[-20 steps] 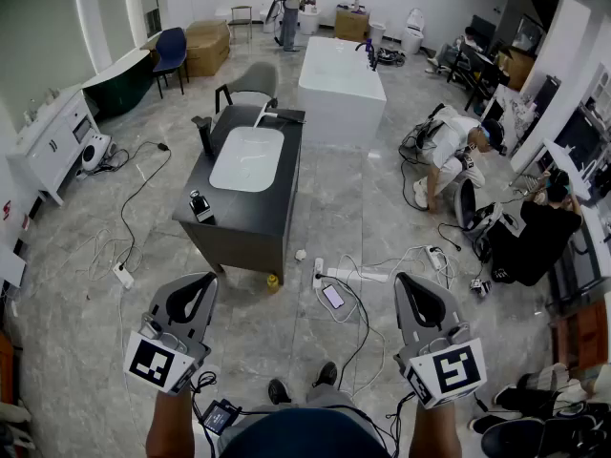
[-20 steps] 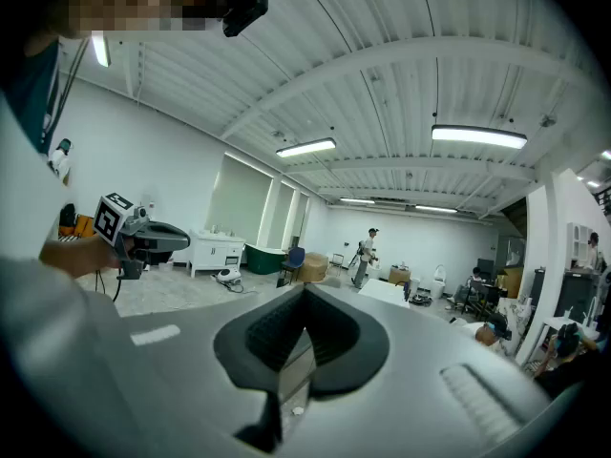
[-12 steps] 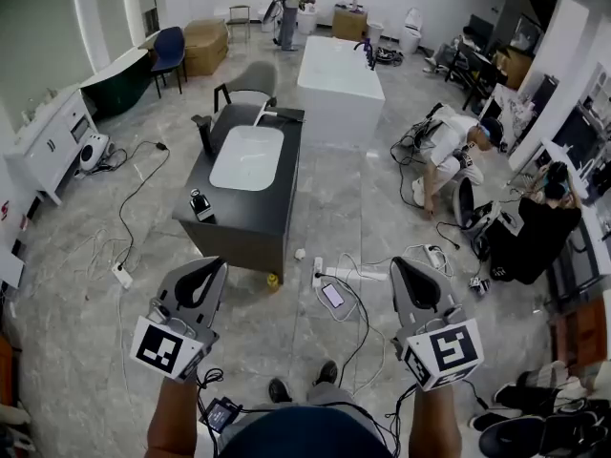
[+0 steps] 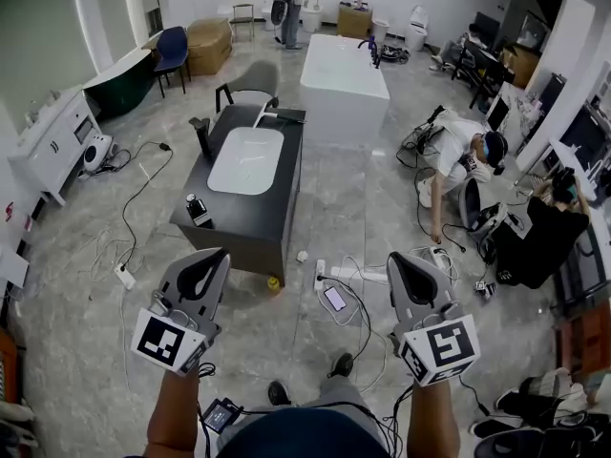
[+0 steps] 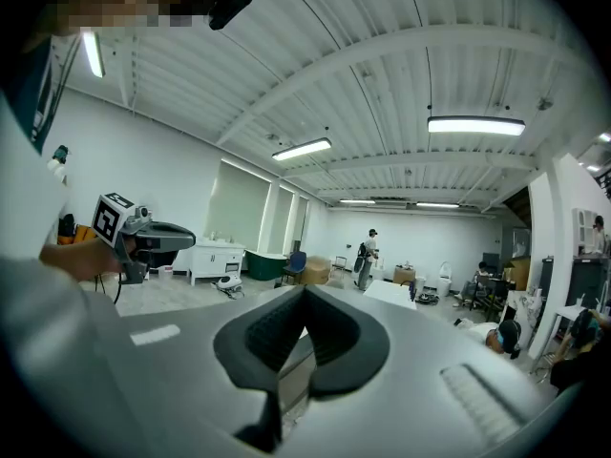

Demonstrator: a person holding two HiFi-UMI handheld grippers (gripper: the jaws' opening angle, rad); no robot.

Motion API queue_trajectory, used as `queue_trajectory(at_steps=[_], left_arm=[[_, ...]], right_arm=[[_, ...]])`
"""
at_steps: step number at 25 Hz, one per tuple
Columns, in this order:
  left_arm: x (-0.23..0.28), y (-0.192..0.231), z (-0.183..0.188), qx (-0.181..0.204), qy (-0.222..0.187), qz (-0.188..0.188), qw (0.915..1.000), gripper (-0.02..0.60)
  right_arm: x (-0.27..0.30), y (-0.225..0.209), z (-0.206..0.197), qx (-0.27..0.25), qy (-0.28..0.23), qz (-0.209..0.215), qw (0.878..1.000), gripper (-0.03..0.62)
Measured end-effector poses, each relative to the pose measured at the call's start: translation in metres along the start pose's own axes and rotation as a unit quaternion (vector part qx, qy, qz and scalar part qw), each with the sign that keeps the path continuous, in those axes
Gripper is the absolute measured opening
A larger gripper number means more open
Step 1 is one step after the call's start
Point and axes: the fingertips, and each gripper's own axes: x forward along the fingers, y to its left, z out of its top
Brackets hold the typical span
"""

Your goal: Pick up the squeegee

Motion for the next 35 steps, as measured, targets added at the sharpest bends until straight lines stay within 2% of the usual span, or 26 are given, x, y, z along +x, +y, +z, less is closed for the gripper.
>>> queue_trajectory(at_steps=[6, 10, 17, 22, 30, 35], left_arm=[[0.065, -0.026, -0.010, -0.013, 0.026, 0.019, 0.9994, 0.005], [0.116, -0.049, -0.002, 0.003, 0.031, 0.023, 0.9993, 0.005], [0.178, -0.074, -0.002, -0.007, 0.046, 0.047, 0.9978, 0.005], [0.206, -0.081, 0.005, 0.001, 0.057, 0.064, 0.9963, 0.005], [0.248, -0.075, -0.006, 0.019, 0.075, 0.064, 0.9949, 0.005], [0.294, -0.056, -0.028, -0.005, 0.065, 0.050, 0.9966, 0.005]], right_arm=[[0.020, -0.059, -0.019, 0.016, -0.009, 0.032, 0.999, 0.009], [0.027, -0.107, -0.029, 0.019, -0.013, 0.050, 0.999, 0.009], [0.043, -0.177, -0.049, 0.029, -0.020, 0.073, 0.997, 0.009], [0.053, -0.207, -0.052, 0.039, -0.025, 0.094, 0.994, 0.009], [0.080, -0.242, -0.063, 0.050, -0.026, 0.105, 0.993, 0.009], [0.114, -0.264, -0.080, 0.047, -0.009, 0.095, 0.994, 0.009]])
